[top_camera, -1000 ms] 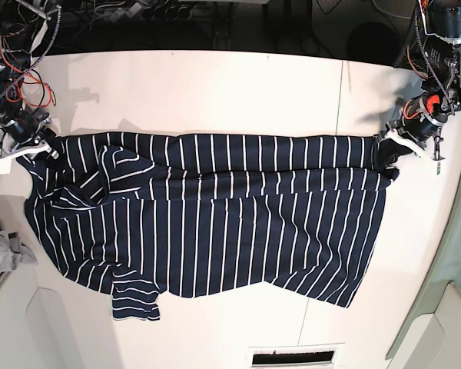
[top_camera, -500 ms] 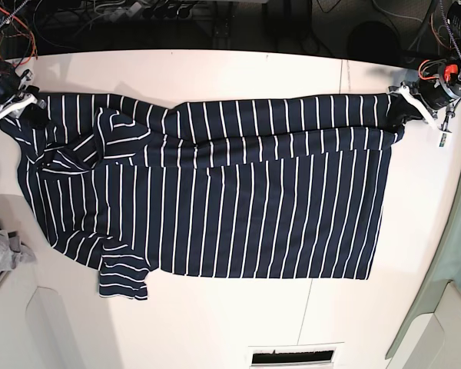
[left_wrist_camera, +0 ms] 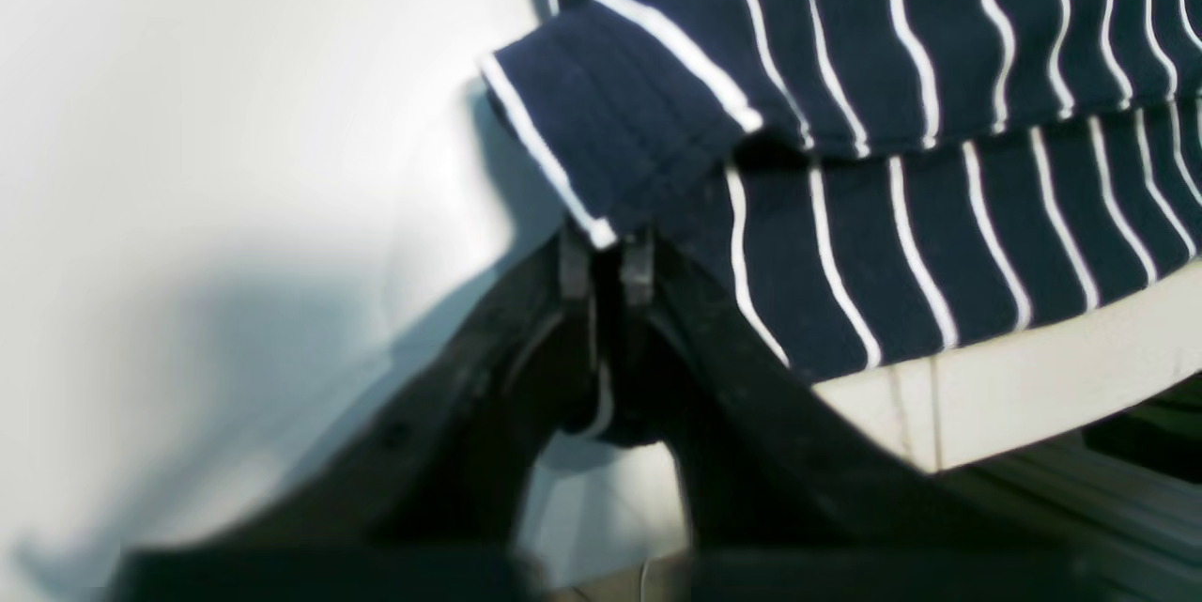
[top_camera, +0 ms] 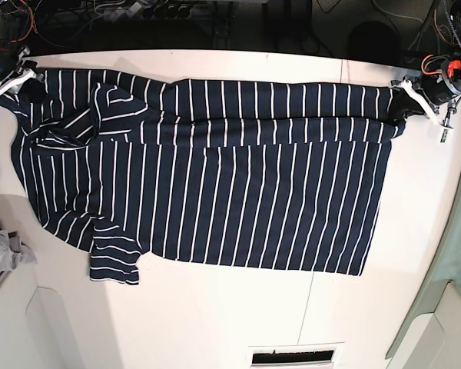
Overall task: Layout the t-shirt on the table in an organized manner, then fold the t-shirt properly
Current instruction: 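Grasp the folded edge with both grippers and pull it taut, then grasp the shirt's opposite edge with both grippers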
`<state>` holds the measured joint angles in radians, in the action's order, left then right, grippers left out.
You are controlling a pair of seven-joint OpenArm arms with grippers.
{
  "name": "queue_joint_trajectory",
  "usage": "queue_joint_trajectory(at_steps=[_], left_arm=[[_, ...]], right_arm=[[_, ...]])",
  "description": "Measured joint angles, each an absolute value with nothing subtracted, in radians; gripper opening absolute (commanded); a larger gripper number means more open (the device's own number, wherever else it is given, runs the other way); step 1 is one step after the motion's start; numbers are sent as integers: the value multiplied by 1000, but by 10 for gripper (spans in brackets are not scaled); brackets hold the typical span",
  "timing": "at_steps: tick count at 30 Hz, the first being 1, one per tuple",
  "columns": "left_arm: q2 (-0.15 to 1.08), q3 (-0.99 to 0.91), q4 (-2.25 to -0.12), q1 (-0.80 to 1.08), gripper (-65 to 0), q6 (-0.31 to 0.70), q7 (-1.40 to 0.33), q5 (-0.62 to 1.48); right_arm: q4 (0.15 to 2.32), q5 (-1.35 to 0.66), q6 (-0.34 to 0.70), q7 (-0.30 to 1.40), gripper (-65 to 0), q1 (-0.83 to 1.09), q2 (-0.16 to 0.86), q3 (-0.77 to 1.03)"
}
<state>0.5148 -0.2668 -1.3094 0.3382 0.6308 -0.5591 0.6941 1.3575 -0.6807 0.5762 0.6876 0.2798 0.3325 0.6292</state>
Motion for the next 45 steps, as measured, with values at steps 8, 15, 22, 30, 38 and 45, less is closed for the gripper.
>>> queue_joint_trajectory(at_steps=[8,15,22,30,38,45], left_arm=[[515,-269,-1311,338,-460,637,-578,706],[513,-352,-1375,346,-460,682,-666,769],[515,-362,-1502,340,-460,685,-665,775],[515,-362,-1532,326,-460,659,-594,760],[513,-362,-1532,229,-453,602,-591,737],[516,-297,-1531,224,-446,602,-592,716]], right_arm=[[1357,-681,569,685,-408,280,332,629],[1370,-683,569,686,-408,277,336,717],[1370,-718,569,682,-408,254,405,757],[1371,-687,560,671,-408,106,455,755],[1281,-590,543,592,-408,-73,455,649],[1008,-465,516,388,-408,-297,455,424]])
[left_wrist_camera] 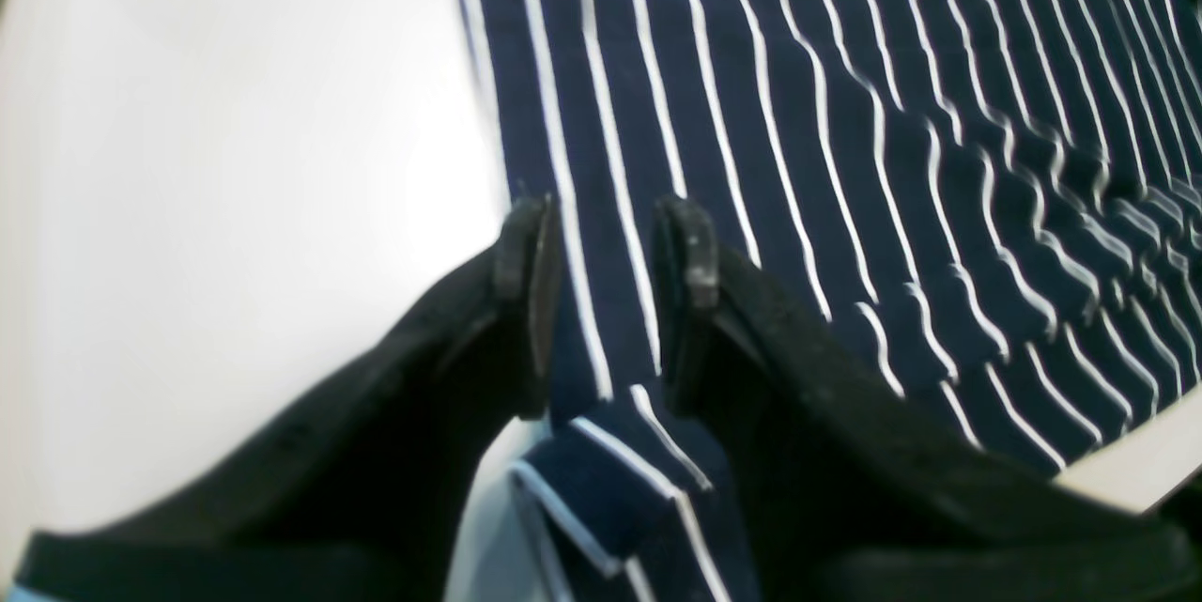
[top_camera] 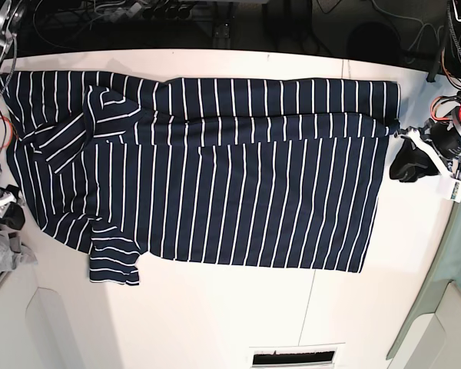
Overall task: Layout the t-shirt on the table in an organized manner, then fold the t-shirt properly
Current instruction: 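Grasp the shirt's opposite edge with both grippers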
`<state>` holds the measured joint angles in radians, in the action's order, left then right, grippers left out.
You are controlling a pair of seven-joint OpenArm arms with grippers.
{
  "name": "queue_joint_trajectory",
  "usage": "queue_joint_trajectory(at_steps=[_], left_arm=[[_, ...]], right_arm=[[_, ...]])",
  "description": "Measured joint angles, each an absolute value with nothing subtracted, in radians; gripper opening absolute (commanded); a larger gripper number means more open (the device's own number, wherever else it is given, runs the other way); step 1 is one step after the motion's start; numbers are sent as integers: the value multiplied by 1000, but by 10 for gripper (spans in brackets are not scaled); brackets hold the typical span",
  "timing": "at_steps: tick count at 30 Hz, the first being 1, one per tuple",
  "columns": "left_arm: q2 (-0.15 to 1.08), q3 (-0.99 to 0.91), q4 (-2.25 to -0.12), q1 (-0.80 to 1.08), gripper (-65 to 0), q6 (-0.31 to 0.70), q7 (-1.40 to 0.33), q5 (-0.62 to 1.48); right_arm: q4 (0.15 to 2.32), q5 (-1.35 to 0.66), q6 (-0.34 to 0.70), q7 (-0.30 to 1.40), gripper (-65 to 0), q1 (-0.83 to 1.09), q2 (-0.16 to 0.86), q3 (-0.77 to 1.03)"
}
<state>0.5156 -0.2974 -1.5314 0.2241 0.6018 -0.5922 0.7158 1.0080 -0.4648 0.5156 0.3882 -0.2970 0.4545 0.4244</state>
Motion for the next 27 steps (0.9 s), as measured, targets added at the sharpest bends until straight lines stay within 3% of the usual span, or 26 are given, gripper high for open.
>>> queue_joint_trajectory(at_steps=[4,7,11,17,27], left_arm=[[516,-234,-1531,224,-385,602,-591,672],[515,-204,-1531,224,-361,596,-563,645],[516,-200,-1531,224,-361,533,-516,641],[509,-200,-1491,157,-361,530,-516,627],[508,-84,-1044,-154,-361,495,-410,577]], right_arm=[[852,-373,377,291,-408,-430,452,313],[715,-311,341,264,-408,-500,458,255],[548,-284,340,249,-408,-543,462,178],[463,-279,367,209,-408,-543,455,150],[465,-292,432,184,-408,-521,446,150]])
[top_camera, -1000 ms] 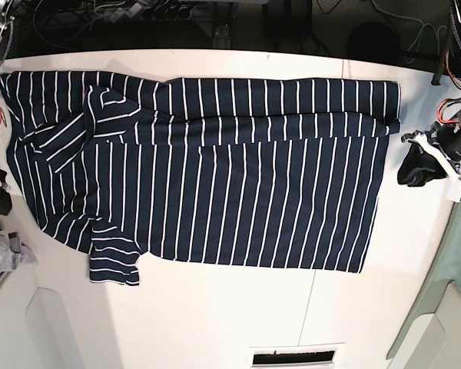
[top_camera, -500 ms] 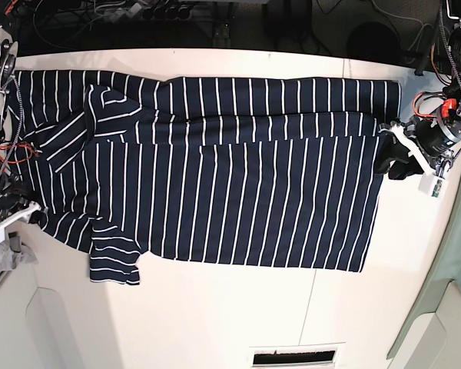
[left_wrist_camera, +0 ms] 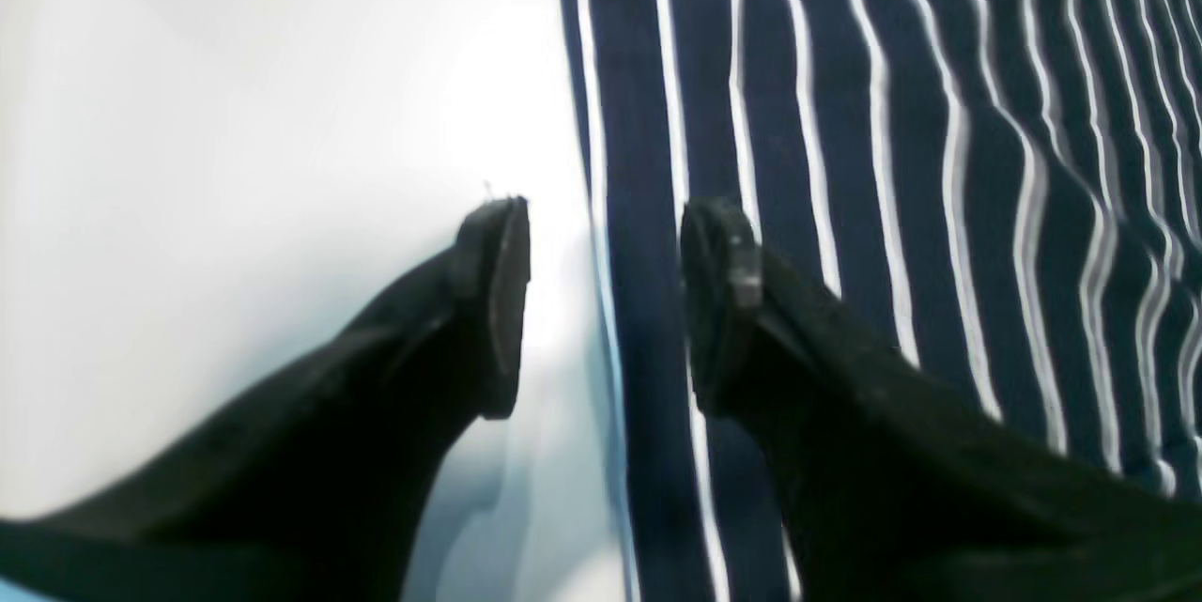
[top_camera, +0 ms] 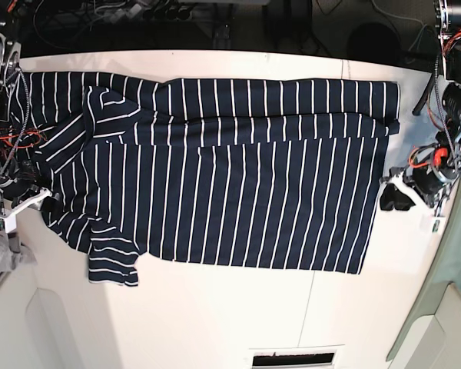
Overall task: Layout the t-shirt on the table in an organized manner, then fold the t-shirt properly
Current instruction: 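Grasp the shirt's opposite edge with both grippers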
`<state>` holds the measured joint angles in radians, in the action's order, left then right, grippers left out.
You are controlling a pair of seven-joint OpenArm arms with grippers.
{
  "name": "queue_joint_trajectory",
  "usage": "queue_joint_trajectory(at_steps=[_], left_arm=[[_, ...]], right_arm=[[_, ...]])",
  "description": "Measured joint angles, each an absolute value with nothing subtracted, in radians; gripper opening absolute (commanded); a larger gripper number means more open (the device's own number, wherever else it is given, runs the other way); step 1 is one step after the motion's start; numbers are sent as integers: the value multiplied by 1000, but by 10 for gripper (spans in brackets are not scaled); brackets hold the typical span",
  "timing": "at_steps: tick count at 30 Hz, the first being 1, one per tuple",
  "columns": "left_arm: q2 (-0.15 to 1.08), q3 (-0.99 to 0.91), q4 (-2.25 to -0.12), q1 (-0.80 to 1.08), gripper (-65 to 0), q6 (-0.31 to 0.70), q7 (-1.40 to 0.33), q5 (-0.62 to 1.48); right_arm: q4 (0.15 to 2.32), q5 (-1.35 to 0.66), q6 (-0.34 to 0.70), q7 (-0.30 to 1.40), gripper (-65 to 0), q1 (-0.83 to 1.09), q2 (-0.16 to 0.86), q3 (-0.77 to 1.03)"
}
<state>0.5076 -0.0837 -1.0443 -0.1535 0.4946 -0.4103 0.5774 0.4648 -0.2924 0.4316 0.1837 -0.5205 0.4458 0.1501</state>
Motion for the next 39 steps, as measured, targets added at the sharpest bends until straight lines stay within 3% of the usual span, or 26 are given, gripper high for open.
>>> queue_joint_trajectory(at_steps=[3,12,21,23,26,27,29,31,32,35,39], left_arm=[[506,-16,-941,-250,-361,494,-336,567],[413,20,-647,-453,-362,285,-270,473],[360,20,-565,-482,-363,276,-213,418],[347,20,-565,-482,-414,277,-208,419],[332,20,-565,-482,-587,277,-208,414],[330,20,-565,-482,-647,277,-208,409],[331,20,-564,-480,-650,277,-184,378],[336,20,-565,-480,-650,294,-182,367],[340,20,-566,-479,-650,333,-186,366],[353,20,-576,-476,-650,440,-203,371],[367,21,-605,-476,-650,458,-258,424]], right_arm=[[467,-295,435,176,-408,-512,446,150],[475,-307,442,150,-408,-471,447,150],[478,-313,445,146,-408,-460,447,150],[478,-314,445,146,-408,-460,447,150],[478,-314,445,146,-411,-460,448,150],[480,-313,445,146,-426,-460,448,150],[490,-305,447,139,-508,-457,448,150],[507,-306,456,139,-630,-450,448,150],[519,-306,457,141,-650,-446,448,150],[567,-287,455,178,-650,-442,449,150],[646,-270,483,215,-650,-429,448,154]])
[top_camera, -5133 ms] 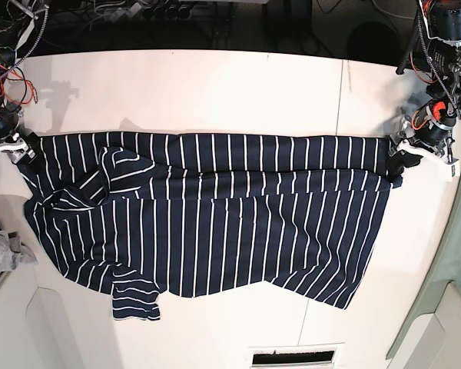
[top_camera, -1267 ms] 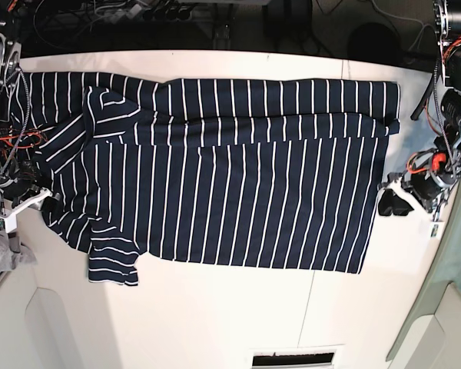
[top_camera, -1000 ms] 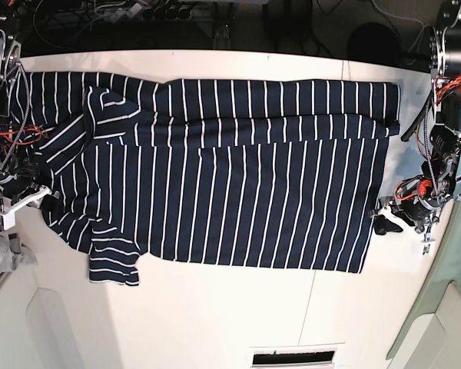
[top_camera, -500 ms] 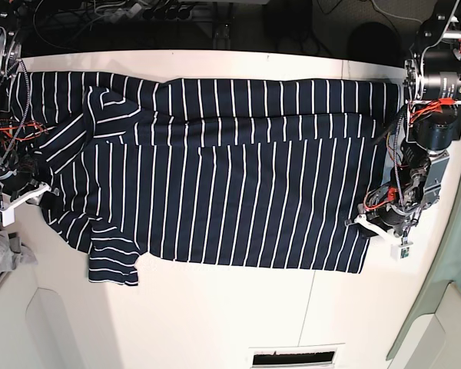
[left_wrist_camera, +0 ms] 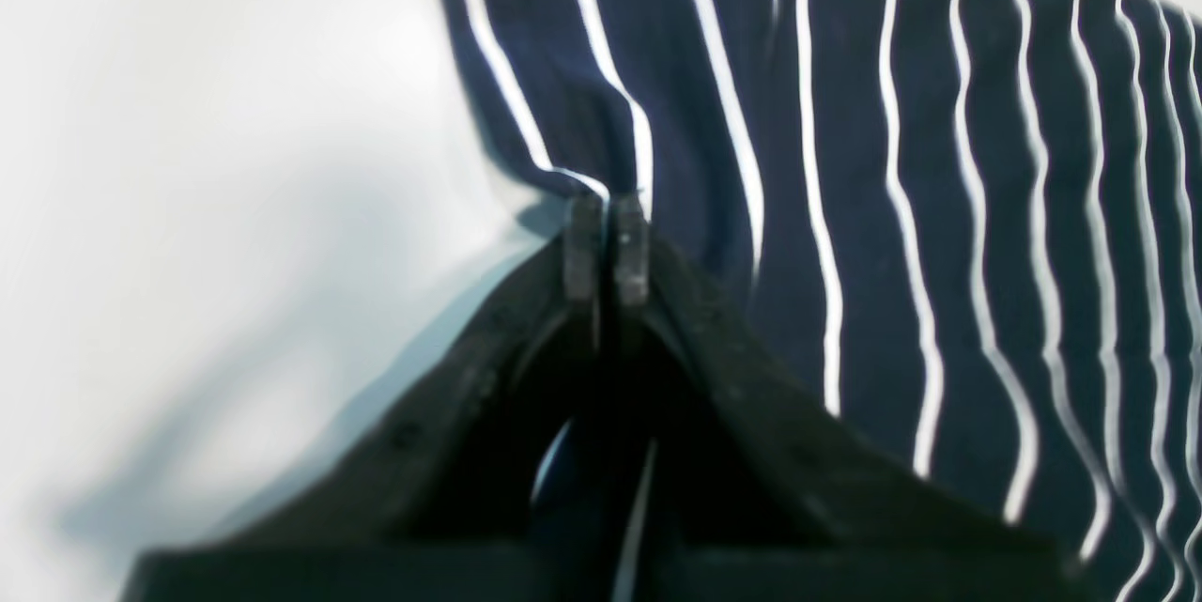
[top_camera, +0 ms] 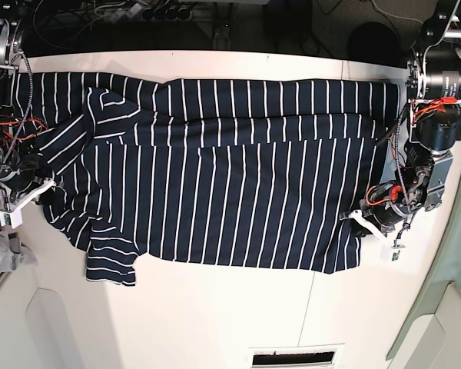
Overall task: Layout the t-shirt on the table in an organized manner, then fold the t-shirt properly
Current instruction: 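Grasp the shirt's opposite edge with both grippers, then fold the grasped edge over onto the folded strip with both grippers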
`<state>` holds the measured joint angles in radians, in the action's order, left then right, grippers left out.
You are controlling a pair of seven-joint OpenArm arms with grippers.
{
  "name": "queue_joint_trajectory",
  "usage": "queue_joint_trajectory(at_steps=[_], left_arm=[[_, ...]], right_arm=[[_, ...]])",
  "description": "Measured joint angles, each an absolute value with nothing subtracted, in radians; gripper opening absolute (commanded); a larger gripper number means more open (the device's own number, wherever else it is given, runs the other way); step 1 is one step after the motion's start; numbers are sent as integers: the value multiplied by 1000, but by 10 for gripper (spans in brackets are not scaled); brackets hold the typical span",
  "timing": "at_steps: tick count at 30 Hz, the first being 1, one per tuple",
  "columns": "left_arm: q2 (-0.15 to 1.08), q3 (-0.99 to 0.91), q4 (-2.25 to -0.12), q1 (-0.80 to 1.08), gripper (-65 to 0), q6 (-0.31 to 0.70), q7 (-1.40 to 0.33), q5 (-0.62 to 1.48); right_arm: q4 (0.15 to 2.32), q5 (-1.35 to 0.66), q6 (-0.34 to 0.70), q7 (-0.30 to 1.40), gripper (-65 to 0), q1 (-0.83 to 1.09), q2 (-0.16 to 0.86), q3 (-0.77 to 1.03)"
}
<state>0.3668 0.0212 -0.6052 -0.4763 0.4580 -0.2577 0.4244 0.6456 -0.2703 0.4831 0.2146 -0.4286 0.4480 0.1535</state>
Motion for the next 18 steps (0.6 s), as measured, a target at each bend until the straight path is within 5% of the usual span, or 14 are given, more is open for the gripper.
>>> queue_joint_trajectory(at_steps=[6,18], left_arm=[[420,22,-720,-439,-650,564,-376,501],[562,26,-1247,-103,-650,513,-498,597]], right_arm=[[739,-277,547,312,-650,-414,460,219],[1019,-447,578,322,-650,-97,525,437]])
